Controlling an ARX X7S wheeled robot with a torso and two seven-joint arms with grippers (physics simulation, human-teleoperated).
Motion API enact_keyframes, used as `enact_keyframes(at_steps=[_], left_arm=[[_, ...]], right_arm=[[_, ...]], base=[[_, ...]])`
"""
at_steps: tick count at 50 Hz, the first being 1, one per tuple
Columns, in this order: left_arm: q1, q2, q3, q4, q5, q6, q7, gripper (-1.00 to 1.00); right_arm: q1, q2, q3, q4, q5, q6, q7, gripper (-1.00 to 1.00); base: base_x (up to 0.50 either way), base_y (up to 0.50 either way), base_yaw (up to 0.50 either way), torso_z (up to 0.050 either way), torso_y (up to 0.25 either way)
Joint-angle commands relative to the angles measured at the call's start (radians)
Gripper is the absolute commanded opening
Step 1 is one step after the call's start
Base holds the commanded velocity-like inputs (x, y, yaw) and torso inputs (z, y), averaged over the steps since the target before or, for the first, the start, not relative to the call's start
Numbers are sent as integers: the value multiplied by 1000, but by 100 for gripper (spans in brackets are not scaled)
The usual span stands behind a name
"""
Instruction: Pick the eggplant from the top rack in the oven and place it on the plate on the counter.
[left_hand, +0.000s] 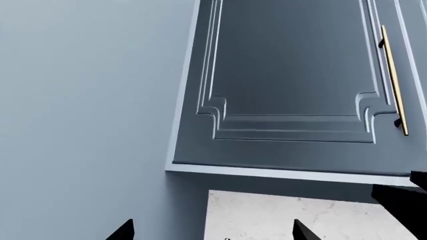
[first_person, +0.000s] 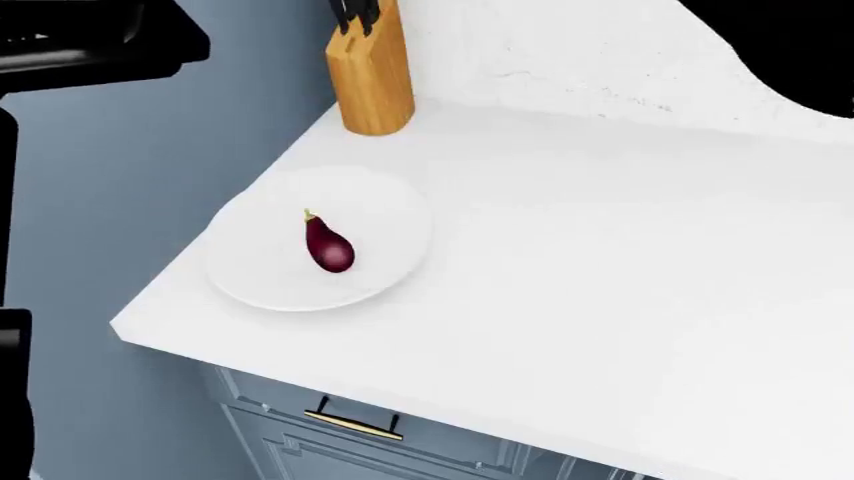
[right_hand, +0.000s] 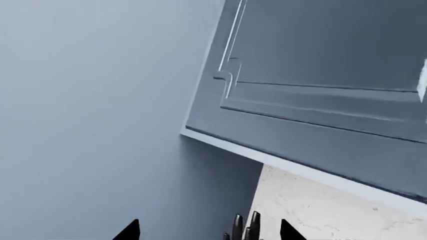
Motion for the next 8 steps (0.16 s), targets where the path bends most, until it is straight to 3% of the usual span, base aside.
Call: enact_keyframes(at_steps=[1,8], left_arm=[[-14,-17,-5,-7,10,-1,10,100],[-13,-27,-9,-10,13,0,15,100]], right_arm=[[79,236,48,-304,116,82,242,100],[112,334,72,-395,208,118,300,100]], base=[[0,0,0,0,0],[0,0,0,0,0]])
